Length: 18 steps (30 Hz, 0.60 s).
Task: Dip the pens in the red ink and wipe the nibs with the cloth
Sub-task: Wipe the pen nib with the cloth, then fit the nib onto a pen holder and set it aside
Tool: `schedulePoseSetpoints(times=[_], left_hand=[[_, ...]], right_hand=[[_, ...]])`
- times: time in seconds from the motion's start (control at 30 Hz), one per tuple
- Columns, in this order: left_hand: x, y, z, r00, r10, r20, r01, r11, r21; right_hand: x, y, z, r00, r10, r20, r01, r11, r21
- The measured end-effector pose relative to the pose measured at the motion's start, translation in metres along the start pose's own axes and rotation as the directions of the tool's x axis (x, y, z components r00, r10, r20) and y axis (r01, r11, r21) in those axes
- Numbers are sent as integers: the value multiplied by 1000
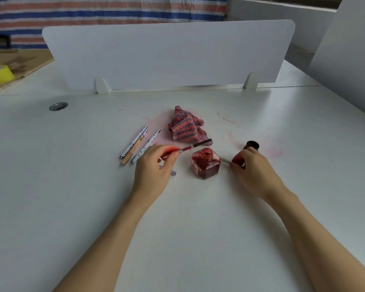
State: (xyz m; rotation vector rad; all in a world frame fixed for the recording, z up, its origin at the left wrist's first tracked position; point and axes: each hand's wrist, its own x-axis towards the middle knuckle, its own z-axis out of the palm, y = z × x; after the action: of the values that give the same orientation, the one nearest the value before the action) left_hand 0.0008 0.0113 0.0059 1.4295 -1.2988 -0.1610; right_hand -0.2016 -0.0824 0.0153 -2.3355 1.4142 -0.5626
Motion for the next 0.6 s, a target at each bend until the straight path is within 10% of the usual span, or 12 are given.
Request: schedulePoseSetpoints(times=[0.2, 0.6], left_hand=[[-2, -11, 6, 999, 35, -21, -35, 999, 9], [-1, -11, 4, 986, 157, 55, -161, 985, 62]], right_hand=[[-9, 0, -1, 956, -106, -275, 143, 983, 119], [-13, -3, -4, 920, -217, -325, 301, 924, 234]])
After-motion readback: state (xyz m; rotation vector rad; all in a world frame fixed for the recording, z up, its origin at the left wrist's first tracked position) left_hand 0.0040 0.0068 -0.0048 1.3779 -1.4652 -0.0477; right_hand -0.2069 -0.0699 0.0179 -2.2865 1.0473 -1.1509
